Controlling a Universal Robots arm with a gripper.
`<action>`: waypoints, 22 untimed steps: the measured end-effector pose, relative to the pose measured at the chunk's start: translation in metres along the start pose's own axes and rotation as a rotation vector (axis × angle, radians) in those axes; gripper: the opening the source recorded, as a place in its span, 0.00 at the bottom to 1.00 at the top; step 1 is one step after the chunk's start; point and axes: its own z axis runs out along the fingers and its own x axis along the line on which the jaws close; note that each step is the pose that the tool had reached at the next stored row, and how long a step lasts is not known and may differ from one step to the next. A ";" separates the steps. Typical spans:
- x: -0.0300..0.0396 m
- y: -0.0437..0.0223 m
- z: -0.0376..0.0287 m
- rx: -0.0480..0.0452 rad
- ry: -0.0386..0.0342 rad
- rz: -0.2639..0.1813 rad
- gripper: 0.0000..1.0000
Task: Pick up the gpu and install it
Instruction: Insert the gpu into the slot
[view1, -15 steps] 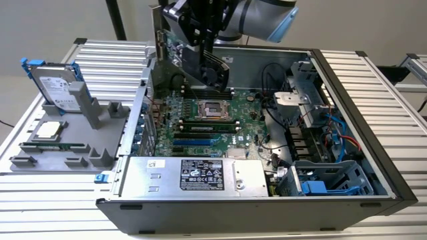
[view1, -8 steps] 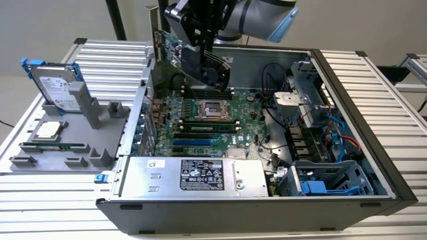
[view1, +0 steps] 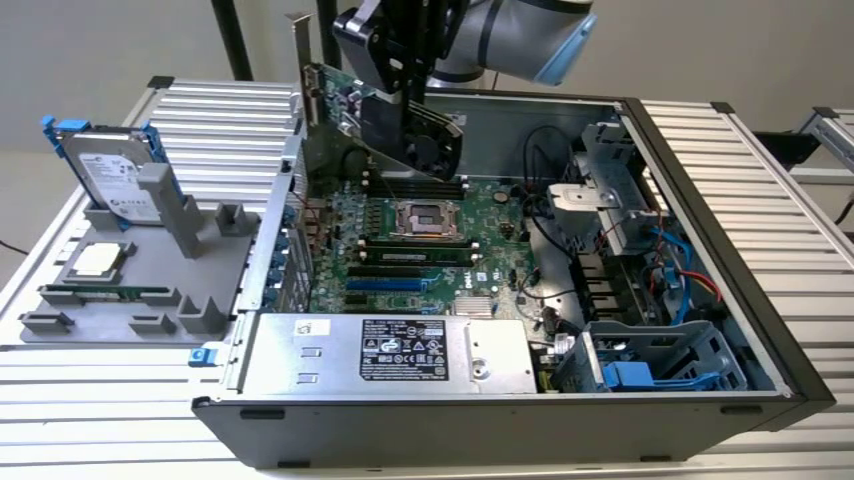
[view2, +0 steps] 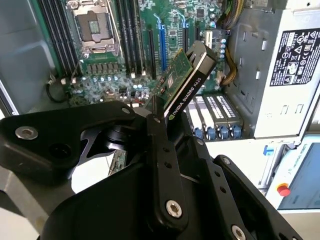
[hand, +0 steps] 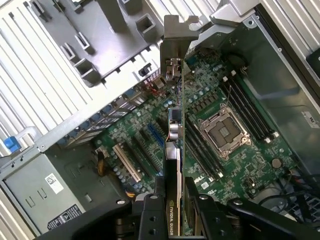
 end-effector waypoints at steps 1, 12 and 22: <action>0.0000 0.0001 0.0000 0.0001 0.0004 -0.008 0.00; 0.0000 0.0000 -0.0006 0.0011 0.0041 -0.089 0.00; 0.0000 0.0000 -0.0010 0.0019 0.0074 -0.160 0.00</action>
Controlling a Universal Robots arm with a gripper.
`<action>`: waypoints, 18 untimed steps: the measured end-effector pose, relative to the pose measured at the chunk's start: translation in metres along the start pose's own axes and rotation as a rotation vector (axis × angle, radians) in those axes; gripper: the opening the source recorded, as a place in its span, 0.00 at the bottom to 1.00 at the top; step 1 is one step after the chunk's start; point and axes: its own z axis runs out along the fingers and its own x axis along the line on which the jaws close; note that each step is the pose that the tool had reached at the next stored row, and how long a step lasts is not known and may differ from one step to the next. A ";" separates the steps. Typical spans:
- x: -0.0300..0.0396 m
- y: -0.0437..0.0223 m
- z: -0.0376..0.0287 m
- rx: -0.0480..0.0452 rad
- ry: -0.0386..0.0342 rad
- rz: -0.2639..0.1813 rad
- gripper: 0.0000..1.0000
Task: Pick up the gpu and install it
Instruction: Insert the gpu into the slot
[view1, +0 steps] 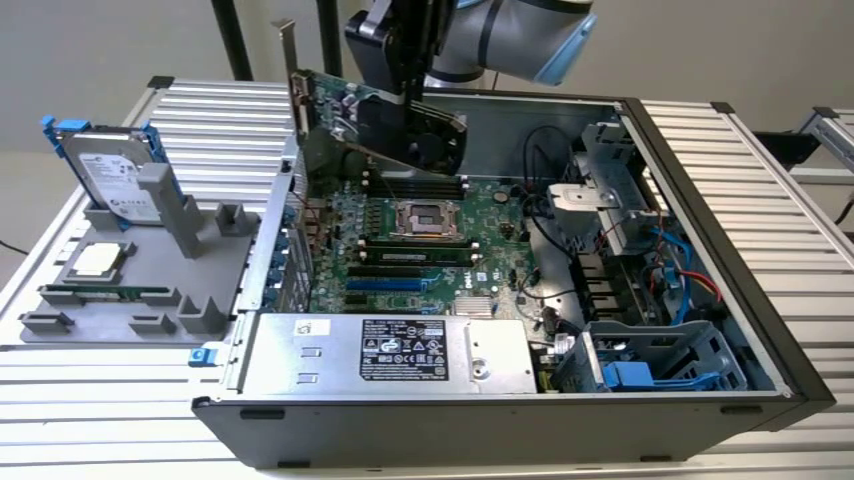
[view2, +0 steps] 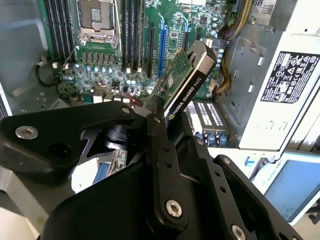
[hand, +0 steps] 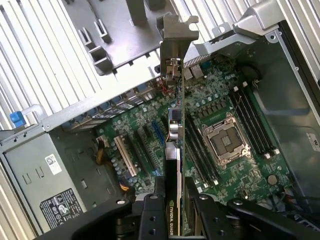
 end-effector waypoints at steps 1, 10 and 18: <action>0.0000 0.0000 -0.0001 0.0001 0.0003 -0.006 0.00; 0.0000 0.0000 -0.0005 0.0008 0.0026 -0.061 0.00; 0.0000 0.0001 -0.0012 0.0010 0.0039 -0.087 0.00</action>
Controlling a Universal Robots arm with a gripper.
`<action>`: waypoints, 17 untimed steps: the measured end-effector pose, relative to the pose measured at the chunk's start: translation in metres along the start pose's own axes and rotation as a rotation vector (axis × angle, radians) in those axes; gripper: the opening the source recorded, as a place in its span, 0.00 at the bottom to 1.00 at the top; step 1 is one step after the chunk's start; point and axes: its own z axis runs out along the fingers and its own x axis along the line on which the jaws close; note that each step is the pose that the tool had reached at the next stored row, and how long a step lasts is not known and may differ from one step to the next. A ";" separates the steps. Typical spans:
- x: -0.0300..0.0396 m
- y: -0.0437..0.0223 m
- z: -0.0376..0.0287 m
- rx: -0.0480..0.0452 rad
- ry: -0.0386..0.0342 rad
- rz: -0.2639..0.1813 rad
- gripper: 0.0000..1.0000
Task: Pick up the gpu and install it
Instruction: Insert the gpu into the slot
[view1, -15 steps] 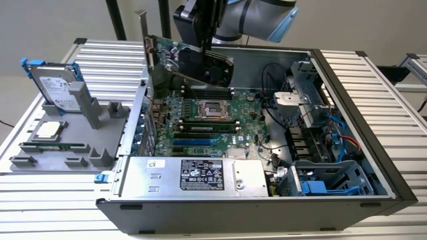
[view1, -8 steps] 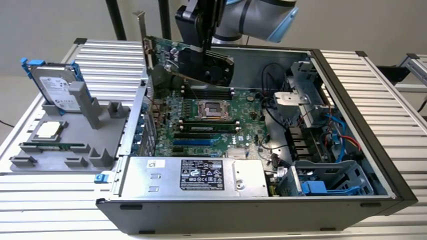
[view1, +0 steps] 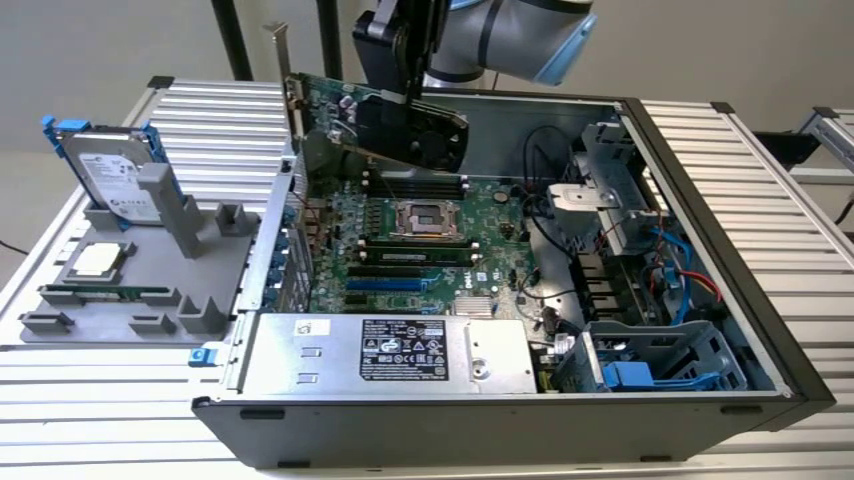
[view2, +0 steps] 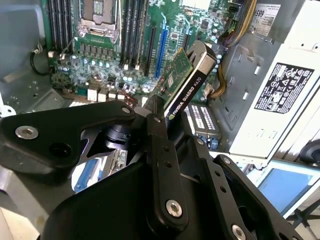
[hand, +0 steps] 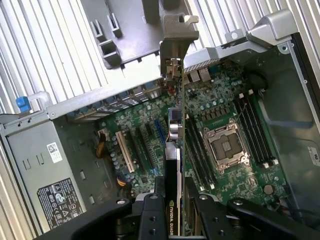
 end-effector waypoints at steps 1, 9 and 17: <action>0.0000 0.0000 0.0000 0.0000 0.0001 0.000 0.00; 0.0000 0.0000 0.0000 0.0000 0.0001 0.000 0.00; -0.0015 -0.0038 -0.0003 0.0002 0.0011 -0.019 0.00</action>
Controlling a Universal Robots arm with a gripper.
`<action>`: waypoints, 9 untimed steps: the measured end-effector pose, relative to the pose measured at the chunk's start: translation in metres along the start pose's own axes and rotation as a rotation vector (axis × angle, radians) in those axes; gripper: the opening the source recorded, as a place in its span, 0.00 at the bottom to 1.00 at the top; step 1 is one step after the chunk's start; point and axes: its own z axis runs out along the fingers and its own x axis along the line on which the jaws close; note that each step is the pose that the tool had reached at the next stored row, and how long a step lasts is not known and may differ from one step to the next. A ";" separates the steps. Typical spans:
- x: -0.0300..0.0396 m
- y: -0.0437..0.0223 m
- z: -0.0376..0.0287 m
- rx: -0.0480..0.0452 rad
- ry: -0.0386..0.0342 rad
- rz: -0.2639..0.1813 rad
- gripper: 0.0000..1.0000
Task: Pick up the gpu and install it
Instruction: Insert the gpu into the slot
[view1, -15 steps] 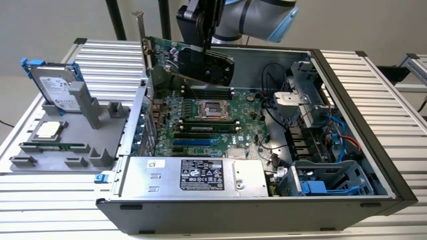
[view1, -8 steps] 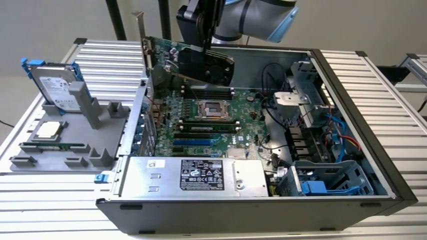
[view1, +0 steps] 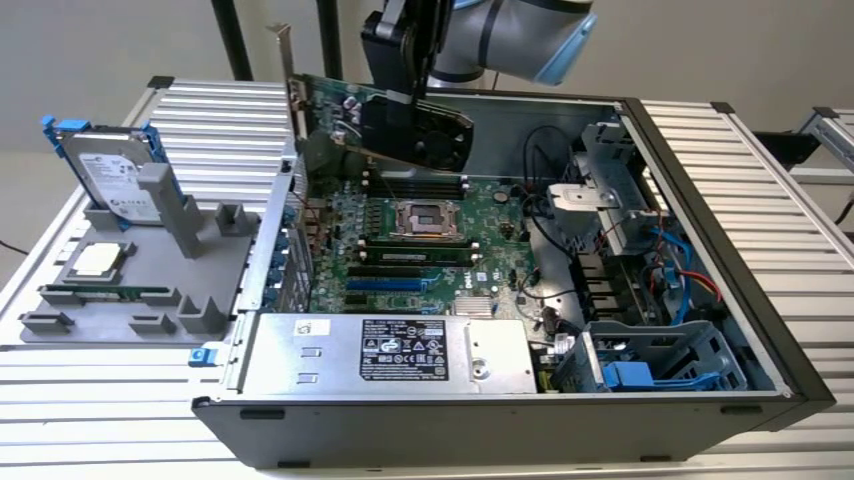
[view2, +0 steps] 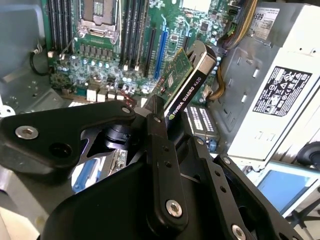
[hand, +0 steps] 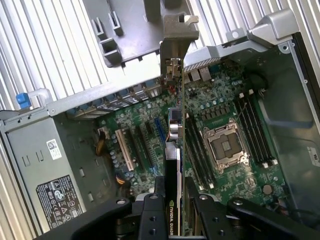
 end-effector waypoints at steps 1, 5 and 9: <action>-0.0004 -0.0010 0.0000 0.0001 0.0002 -0.005 0.00; -0.0018 -0.0048 -0.0002 0.0003 0.0011 -0.025 0.00; -0.0031 -0.0082 -0.0004 0.0006 0.0023 -0.050 0.00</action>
